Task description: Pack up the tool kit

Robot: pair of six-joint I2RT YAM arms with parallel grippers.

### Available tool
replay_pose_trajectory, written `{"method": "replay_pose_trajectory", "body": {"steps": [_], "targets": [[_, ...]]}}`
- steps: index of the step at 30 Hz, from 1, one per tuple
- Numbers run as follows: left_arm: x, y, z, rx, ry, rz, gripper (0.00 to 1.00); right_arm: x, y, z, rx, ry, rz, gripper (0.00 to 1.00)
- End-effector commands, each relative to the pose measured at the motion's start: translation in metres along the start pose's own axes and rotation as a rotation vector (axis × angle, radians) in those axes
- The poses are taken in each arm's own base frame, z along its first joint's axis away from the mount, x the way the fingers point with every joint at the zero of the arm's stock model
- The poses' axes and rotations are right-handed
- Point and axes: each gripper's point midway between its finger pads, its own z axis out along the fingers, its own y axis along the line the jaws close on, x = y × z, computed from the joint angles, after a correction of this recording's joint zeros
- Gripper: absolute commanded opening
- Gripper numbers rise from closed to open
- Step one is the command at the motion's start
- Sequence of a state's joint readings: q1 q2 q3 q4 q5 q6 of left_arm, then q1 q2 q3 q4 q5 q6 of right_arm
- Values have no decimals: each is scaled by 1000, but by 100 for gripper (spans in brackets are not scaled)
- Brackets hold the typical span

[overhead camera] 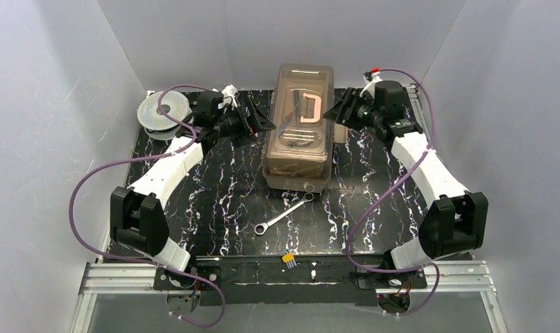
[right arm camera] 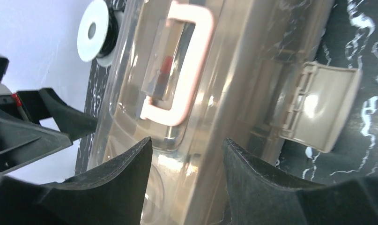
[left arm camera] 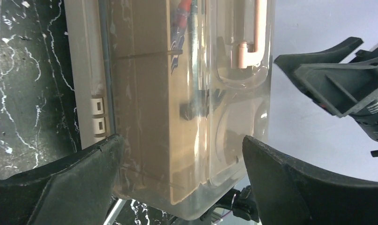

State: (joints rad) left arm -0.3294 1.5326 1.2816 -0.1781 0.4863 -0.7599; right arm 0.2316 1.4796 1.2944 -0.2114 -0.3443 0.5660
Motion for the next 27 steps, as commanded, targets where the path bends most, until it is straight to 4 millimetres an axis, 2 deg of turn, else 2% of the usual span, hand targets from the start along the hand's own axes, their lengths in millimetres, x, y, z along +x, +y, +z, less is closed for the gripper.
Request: {"method": "replay_pose_trajectory", "body": {"steps": [1, 6, 12, 16, 20, 24, 27], "targets": [[-2, -21, 4, 121, 20, -1, 98, 18, -3, 14, 52, 73, -30, 64], [12, -9, 17, 131, 81, -40, 94, 41, -27, 16, 175, 131, -35, 64], [38, 8, 16, 122, 131, -59, 89, 78, -29, 16, 168, 205, -61, 63], [56, 12, 4, 131, 163, -51, 88, 106, -16, 17, 130, 261, -77, 63], [76, 14, -20, 120, 186, -14, 88, 126, 0, 14, 85, 295, -81, 63], [93, 18, -41, 102, 185, -3, 87, 135, 18, 8, 28, 306, -80, 63], [103, 23, -51, 84, 170, -5, 87, 130, 24, 5, 11, 291, -76, 63]]}}
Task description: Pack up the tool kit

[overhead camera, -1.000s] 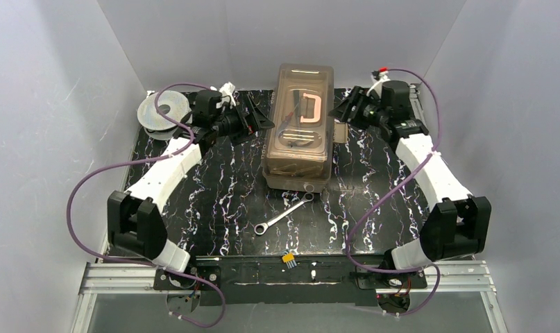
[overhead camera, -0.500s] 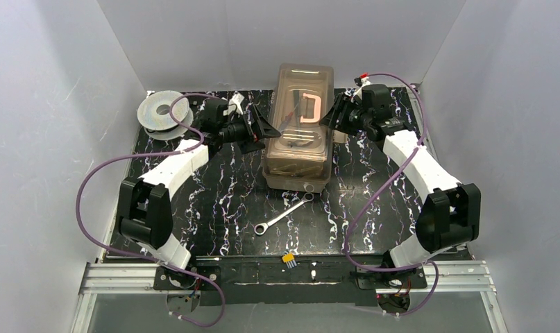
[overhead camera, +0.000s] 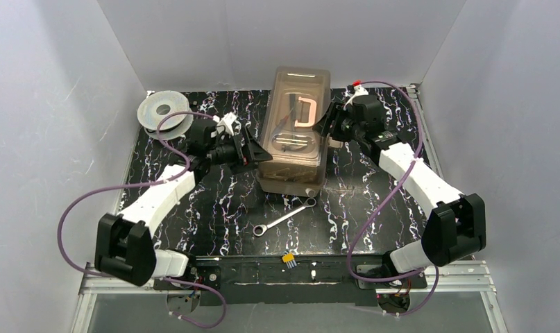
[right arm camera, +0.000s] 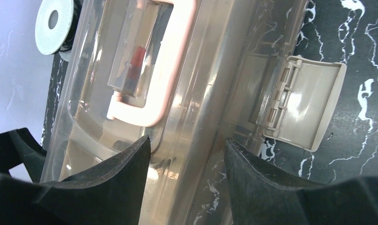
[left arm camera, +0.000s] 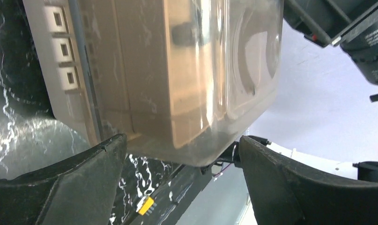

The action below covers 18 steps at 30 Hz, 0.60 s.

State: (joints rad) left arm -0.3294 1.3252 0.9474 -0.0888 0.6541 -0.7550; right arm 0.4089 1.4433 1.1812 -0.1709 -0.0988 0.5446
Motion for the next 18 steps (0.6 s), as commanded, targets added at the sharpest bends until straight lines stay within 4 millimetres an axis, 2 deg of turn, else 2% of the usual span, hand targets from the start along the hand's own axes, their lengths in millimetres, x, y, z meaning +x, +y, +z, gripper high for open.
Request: {"method": "replay_pose_trajectory", "body": {"steps": [1, 4, 9, 14, 18], "targets": [[27, 4, -19, -25, 27, 8, 88, 75, 24, -14, -95, 269, -5, 64], [26, 7, -27, -69, 8, 37, 89, 59, 17, -16, -66, 235, 3, 65], [9, 12, -41, -193, -25, 102, 96, 15, -8, -20, -60, 150, 84, 64], [-16, 5, -51, -237, -62, 132, 98, -26, -58, -28, -4, 43, 181, 64], [-46, 4, -63, -270, -140, 139, 98, -39, -103, -27, 22, -12, 324, 63]]}}
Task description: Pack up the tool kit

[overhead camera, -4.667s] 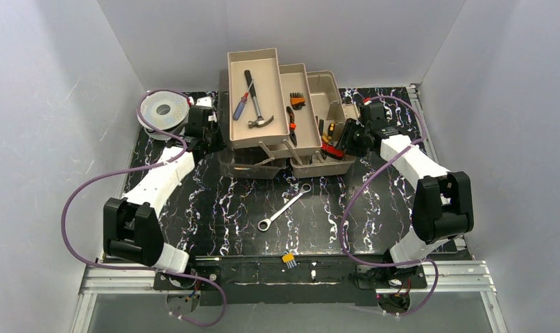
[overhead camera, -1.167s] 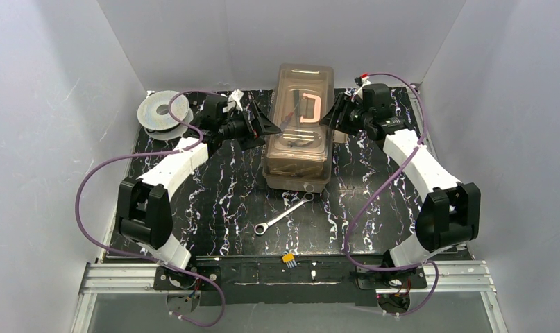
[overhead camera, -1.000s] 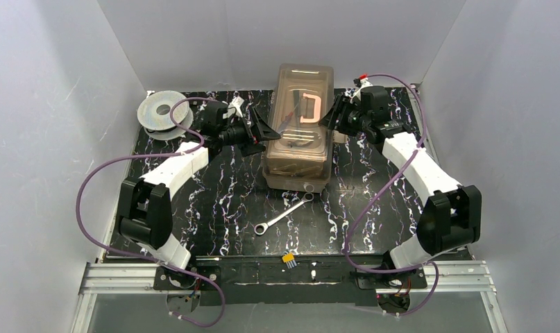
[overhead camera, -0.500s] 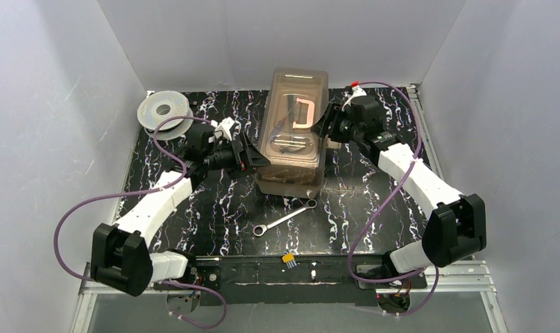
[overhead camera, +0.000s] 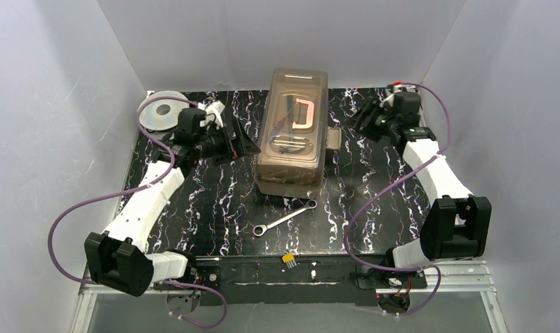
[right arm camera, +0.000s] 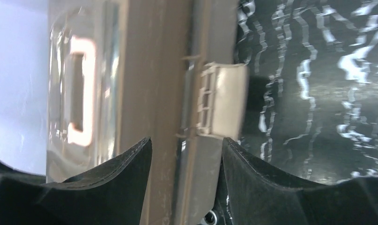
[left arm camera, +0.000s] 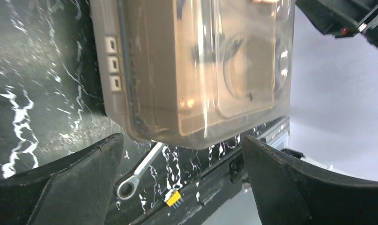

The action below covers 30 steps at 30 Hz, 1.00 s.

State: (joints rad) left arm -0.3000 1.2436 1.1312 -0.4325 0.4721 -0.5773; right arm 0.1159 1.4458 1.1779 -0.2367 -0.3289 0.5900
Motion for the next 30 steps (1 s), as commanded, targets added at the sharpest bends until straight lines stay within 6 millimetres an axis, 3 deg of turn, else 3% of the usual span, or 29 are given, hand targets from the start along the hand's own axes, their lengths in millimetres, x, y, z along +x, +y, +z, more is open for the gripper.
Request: {"method": "replay_pose_trajectory", "body": {"steps": [1, 4, 7, 15, 21, 27, 30], "targets": [[-31, 13, -15, -83, -79, 18, 98, -18, -38, 0, 4, -39, 144, 63], [-51, 13, -17, -95, -148, 27, 98, -22, -72, 13, 79, -49, 206, 63], [-70, 11, -15, -97, -209, 40, 98, -14, -93, 29, 117, -12, 253, 62], [-124, -8, -6, -83, -269, 123, 98, 17, -114, 57, 99, 79, 322, 59], [-130, -10, 28, -16, -182, 79, 98, 36, -107, 73, 29, 130, 327, 54], [-119, 11, 64, -26, -63, 44, 98, 48, -83, 89, -118, 207, 342, 47], [-115, 9, 74, 8, -14, 24, 98, 51, -68, 94, -192, 226, 336, 45]]}}
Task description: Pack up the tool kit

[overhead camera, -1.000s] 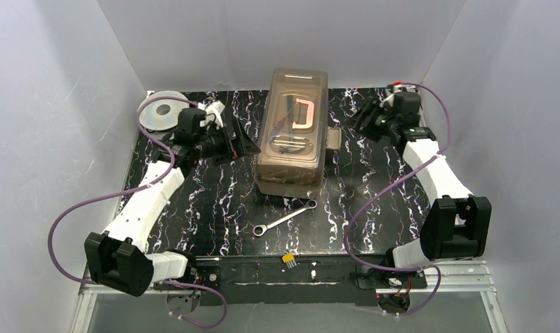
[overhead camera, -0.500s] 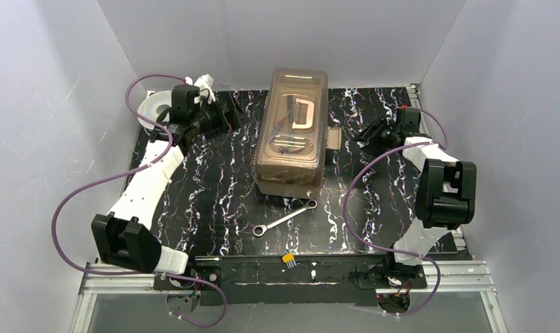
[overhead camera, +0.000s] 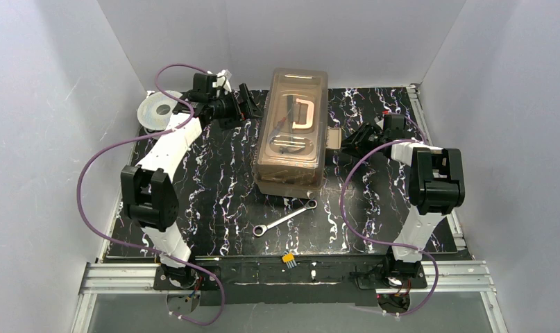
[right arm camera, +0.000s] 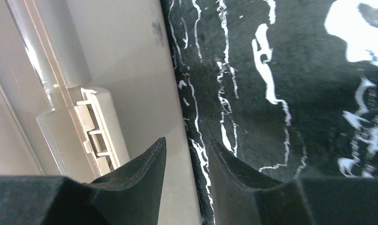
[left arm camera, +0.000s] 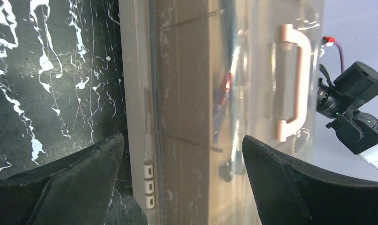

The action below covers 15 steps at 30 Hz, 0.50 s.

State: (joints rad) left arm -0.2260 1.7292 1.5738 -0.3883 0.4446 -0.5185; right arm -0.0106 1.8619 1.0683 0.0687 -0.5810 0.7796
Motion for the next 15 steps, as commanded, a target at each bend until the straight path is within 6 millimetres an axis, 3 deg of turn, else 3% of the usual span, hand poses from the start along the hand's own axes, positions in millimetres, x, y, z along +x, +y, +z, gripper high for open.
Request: {"method": "replay_pose_trajectory", "body": {"steps": [1, 7, 15], "targets": [[2, -19, -3, 88, 55, 0, 98, 9, 40, 11, -181, 68, -53, 44], [-6, -38, -3, 174, 43, 4, 98, 23, 64, 22, -334, 172, -2, 36], [-11, -50, 1, 229, 45, 3, 98, 24, 72, 30, -446, 214, 82, 31]]}}
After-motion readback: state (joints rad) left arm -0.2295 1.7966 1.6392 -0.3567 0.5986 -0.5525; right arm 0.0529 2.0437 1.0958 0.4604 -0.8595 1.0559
